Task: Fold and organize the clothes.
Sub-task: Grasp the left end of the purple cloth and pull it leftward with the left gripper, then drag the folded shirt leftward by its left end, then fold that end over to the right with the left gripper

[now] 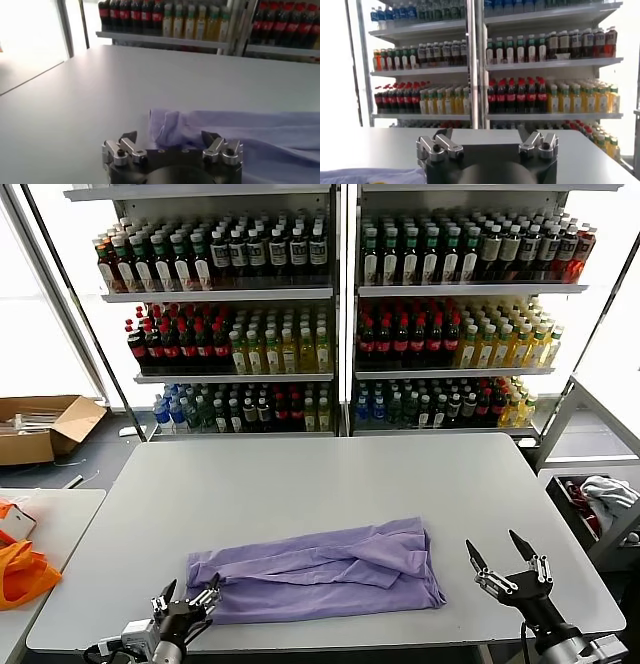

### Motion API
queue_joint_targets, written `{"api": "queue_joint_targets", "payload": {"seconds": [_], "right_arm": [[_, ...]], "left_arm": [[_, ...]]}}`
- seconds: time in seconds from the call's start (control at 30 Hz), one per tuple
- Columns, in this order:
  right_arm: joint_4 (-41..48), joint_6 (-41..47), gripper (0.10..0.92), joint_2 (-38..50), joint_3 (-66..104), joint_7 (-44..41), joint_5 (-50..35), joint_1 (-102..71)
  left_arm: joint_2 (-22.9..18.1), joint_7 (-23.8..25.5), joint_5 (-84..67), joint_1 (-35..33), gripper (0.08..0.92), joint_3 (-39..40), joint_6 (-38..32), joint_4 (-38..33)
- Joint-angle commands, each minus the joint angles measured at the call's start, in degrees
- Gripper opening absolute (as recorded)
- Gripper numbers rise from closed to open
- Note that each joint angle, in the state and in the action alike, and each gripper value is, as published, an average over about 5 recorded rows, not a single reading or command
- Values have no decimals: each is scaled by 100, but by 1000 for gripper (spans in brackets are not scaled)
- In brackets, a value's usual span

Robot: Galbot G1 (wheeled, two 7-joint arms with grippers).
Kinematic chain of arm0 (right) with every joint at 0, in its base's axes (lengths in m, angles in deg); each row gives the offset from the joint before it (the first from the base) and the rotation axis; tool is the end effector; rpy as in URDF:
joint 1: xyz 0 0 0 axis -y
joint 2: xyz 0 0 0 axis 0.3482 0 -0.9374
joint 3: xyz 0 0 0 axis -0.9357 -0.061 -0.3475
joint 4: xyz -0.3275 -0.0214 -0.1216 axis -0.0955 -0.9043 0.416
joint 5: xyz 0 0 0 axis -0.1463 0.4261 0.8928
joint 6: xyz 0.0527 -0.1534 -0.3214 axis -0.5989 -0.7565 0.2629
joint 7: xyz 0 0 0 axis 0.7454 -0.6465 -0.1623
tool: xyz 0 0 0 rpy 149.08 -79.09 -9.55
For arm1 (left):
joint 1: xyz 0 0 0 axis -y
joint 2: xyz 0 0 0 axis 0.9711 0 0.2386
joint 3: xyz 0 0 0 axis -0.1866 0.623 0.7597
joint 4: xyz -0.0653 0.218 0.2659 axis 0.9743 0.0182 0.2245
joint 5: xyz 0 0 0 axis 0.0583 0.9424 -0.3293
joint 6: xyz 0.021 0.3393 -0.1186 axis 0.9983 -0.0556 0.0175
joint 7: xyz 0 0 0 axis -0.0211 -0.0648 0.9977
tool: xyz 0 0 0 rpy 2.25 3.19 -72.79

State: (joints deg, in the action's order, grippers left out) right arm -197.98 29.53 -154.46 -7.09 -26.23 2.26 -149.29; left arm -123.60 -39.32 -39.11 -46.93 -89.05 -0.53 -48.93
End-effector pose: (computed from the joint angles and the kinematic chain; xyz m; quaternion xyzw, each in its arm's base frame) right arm 0.1541 -0.1544 -0.2838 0.1103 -0.9936 -0.0143 0.0200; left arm 0.1704 0.0405 -0.3095 0.0526 -0.9644 0.0460 0.2552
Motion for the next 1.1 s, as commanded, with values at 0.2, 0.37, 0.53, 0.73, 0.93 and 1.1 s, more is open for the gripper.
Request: {"api": "queue_joint_targets", "payload": {"seconds": [0.2,0.37,0.53,0.73,0.93,1.1], "right_arm": [[6,-109,823,-50,-49,-10,2,-8],[-9,-109,823,-24,-59,-3,-22,-7],[-9,-107,823,28,-18,19,-94,30],[-7,-85,823,77,-29,50,-205,101],[-72,-76,823,61,-38,103,-328,82],[-149,-72,823,79,-34,121,-400,56]], "left_arm": [[-286,-322,250,54,613,381,-83,217],[-310,-257,267,43,466,341,-139,257],[-292,-185,258,-27,319,119,-169,113],[146,142,149,77,154,-594,-219,-52],[912,805,-136,141,110,-1998,-88,-262],[1856,1692,-313,225,110,-3045,-146,357]]}}
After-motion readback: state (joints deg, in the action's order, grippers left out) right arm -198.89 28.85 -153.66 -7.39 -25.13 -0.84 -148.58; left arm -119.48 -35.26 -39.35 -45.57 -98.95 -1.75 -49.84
